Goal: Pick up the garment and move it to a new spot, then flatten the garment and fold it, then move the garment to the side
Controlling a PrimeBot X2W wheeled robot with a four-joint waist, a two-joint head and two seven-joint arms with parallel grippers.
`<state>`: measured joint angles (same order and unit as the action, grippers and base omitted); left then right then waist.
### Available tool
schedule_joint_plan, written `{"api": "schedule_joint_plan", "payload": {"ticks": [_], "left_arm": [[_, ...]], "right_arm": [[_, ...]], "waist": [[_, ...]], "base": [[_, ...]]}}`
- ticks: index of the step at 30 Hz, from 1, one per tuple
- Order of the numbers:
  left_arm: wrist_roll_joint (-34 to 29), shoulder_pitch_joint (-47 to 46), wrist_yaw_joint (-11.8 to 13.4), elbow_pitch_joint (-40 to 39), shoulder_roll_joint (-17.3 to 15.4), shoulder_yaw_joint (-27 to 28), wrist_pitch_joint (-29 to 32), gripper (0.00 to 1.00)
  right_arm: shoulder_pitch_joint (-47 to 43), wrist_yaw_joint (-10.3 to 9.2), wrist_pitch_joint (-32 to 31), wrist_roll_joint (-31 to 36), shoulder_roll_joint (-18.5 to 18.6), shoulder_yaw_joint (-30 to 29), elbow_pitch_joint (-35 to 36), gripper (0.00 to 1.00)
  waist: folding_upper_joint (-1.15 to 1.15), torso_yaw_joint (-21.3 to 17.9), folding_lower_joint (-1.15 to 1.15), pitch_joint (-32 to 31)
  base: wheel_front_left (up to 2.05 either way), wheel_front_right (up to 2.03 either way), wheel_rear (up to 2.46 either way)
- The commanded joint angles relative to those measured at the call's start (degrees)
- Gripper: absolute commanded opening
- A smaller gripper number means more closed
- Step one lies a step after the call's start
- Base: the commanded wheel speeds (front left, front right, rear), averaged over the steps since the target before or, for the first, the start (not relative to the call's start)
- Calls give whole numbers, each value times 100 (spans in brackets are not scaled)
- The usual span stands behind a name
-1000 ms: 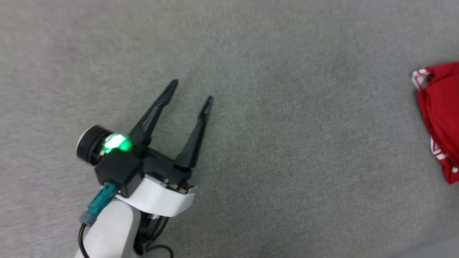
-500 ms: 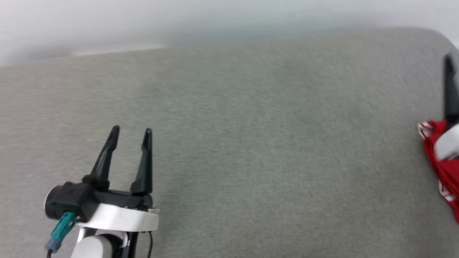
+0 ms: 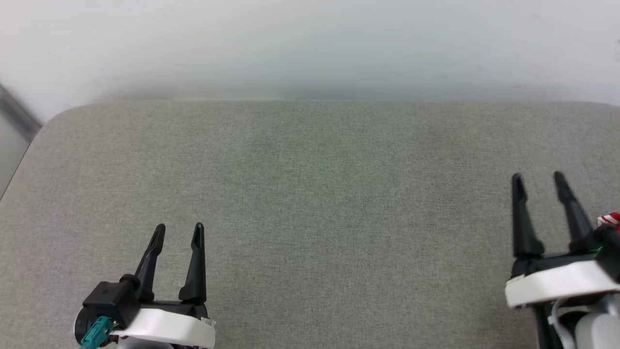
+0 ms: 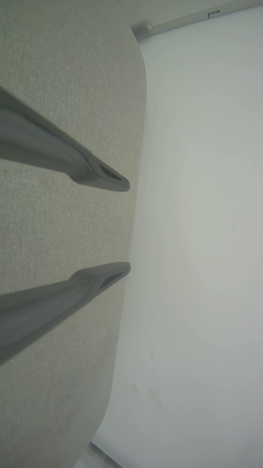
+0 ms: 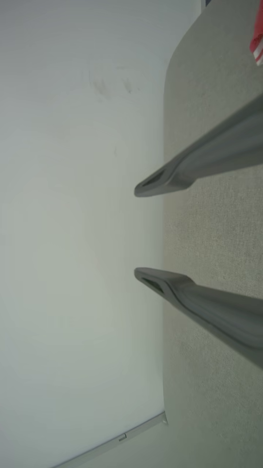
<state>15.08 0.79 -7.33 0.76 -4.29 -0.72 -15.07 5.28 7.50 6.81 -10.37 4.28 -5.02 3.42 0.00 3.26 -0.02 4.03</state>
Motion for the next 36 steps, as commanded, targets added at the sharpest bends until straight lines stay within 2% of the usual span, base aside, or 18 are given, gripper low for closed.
{"api": "schedule_joint_plan", "payload": {"ticks": [1, 10, 31, 32, 36], "left_arm": [[15, 50, -10, 69, 29, 50, -12, 100], [-39, 118, -11, 176, 67, -19, -12, 100], [-180, 113, -13, -39, 103, 162, -11, 100], [-172, 117, -6, -15, 114, 143, 0, 0], [43, 160, -2, 105, 120, 120, 34, 0]], "right_arm": [[-139, -2, 134, -15, -53, 80, -77, 100], [-315, -2, 643, -43, -140, 318, -574, 100], [-177, -2, 773, -220, -151, 346, -797, 100], [-259, 0, 753, -202, -127, 357, -789, 0], [-336, 0, 709, -413, -129, 373, -915, 0]], "waist": [[0, 10, 2, -29], [0, -47, 2, -88], [0, -99, 2, -79], [0, -100, 2, -80], [0, -105, 2, -84]], "base": [[0, 0, 0], [0, 0, 0], [0, 0, 0], [0, 0, 0], [0, 0, 0]]}}
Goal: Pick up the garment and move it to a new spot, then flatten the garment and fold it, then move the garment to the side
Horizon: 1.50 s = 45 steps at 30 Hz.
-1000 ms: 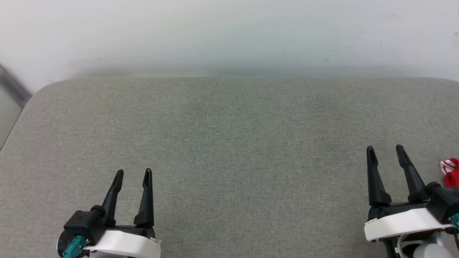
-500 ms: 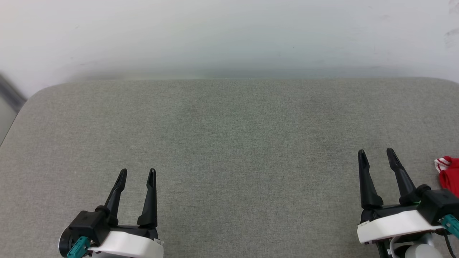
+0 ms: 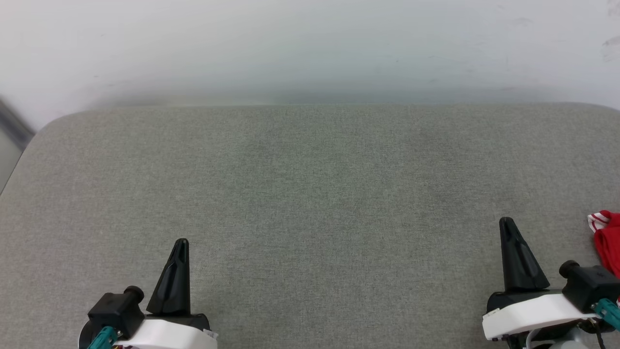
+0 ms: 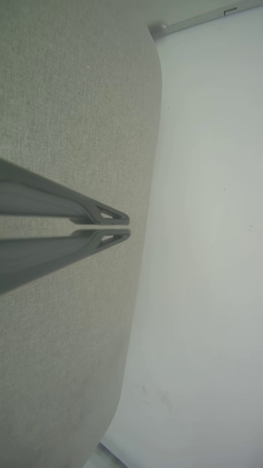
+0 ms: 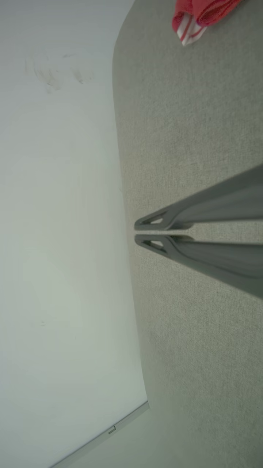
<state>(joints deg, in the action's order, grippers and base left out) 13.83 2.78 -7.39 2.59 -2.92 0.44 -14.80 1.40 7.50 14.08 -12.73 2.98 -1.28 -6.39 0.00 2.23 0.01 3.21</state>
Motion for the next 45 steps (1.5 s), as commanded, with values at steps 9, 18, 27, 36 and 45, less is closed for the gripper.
{"api": "schedule_joint_plan", "payload": {"ticks": [9, 18, 27, 36, 45], "left_arm": [[1096, -144, 12, 54, -75, 15, 202, 0], [2011, -259, 2, 217, -118, 23, 395, 0], [2824, -355, -3, 353, -148, 39, 572, 0], [3554, -429, -5, 449, -165, 67, 744, 0], [4210, -505, -6, 539, -176, 98, 904, 0]], "right_arm": [[107, 0, -224, -1087, 34, -28, -25, 0], [167, 0, -429, -1992, 58, -57, -120, 0], [213, 0, -615, -2796, 75, -88, -199, 0], [258, -1, -795, -3523, 85, -122, -273, 0], [296, -1, -957, -4181, 92, -156, -340, 0]], "waist": [[0, -16, 0, -22], [0, -32, 0, -44], [0, -48, 0, -67], [0, -64, 0, -88], [0, -81, 0, -110]], "base": [[0, 0, 0], [0, 0, 0], [0, 0, 0], [0, 0, 0], [0, 0, 0]]}}
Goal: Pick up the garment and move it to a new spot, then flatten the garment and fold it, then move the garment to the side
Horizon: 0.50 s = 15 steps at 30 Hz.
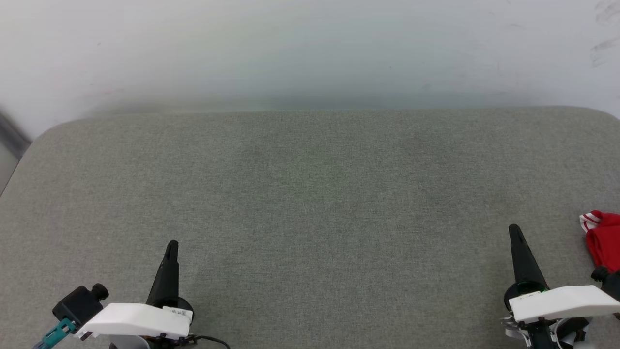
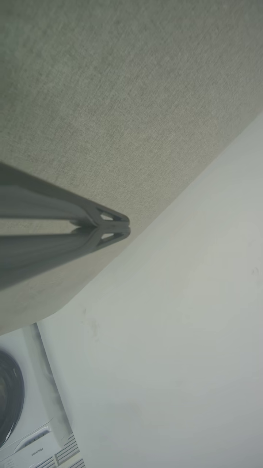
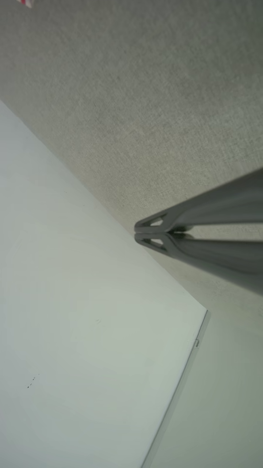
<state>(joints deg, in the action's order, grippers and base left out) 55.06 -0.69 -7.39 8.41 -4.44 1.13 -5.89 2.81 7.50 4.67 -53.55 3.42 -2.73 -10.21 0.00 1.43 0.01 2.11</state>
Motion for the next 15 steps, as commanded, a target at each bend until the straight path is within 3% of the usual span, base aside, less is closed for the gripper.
{"api": "schedule_joint_plan", "payload": {"ticks": [1, 15], "left_arm": [[157, -165, -6, -34, -25, 34, 29, 0], [1049, -263, -8, 102, -32, 84, 265, 0]], "right_arm": [[158, -1, -36, -166, 49, -14, 36, 0], [211, -1, -267, -1066, 51, -72, -59, 0]], "waist": [[0, -2, 0, -3], [0, -27, 0, -37]], "base": [[0, 0, 0], [0, 0, 0]]}}
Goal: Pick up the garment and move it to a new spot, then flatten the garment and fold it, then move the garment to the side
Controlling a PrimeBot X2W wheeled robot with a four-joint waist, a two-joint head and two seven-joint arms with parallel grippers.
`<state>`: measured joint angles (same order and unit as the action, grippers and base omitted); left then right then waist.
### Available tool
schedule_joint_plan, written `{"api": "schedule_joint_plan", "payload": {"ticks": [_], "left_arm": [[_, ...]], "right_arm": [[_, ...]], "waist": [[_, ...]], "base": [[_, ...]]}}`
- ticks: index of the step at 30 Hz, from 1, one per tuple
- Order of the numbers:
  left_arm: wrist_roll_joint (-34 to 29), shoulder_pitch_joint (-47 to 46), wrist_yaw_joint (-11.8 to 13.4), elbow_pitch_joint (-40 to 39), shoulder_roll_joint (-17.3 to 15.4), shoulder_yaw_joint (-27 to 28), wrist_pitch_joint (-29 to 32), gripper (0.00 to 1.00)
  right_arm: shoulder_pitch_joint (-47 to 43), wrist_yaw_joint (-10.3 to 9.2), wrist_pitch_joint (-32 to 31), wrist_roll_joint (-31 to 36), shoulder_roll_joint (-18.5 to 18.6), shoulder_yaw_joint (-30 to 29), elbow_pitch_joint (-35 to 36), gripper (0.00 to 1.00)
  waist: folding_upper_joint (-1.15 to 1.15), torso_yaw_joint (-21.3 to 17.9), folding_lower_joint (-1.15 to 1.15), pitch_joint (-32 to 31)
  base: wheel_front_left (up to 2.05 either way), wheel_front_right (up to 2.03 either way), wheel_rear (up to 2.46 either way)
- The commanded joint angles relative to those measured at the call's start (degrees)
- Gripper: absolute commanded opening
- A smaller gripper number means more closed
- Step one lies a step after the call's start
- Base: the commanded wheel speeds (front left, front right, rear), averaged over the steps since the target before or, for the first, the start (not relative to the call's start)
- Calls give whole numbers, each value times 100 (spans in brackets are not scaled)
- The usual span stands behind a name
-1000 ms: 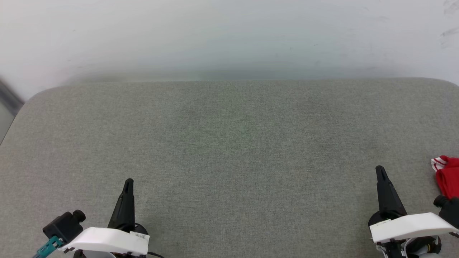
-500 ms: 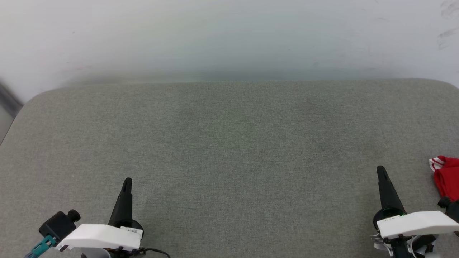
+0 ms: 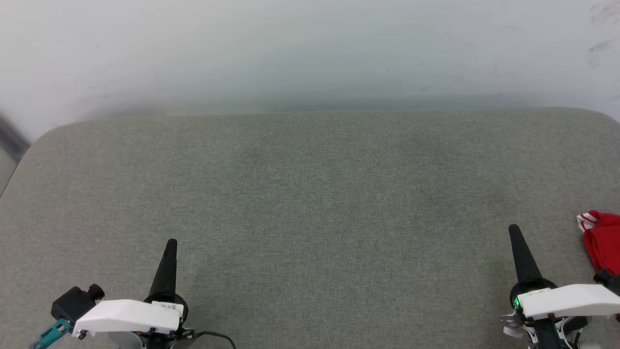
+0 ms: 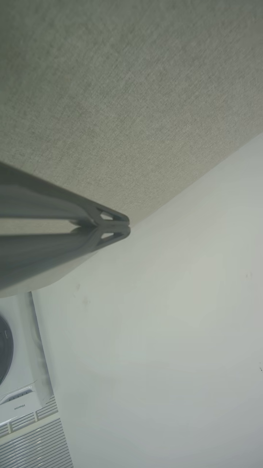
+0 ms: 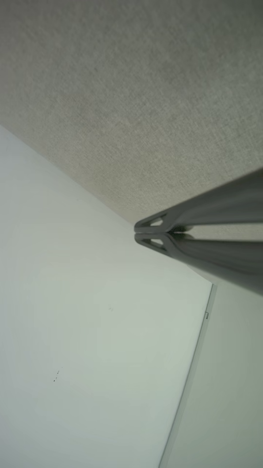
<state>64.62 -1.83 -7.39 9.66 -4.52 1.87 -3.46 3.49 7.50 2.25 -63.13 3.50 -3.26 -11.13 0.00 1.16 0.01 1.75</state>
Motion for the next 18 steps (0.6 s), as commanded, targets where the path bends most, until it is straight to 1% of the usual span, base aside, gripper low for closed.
{"api": "schedule_joint_plan", "payload": {"ticks": [1, 18], "left_arm": [[267, -164, -9, 4, -25, 22, 72, 0], [1168, -270, -11, 145, -17, 105, 326, 0]], "right_arm": [[155, -1, -72, -281, 43, -33, 15, 0], [197, -1, -319, -1197, 37, -96, -86, 0]], "waist": [[0, -6, -1, -8], [0, -37, -1, -50]], "base": [[0, 0, 0], [0, 0, 0]]}}
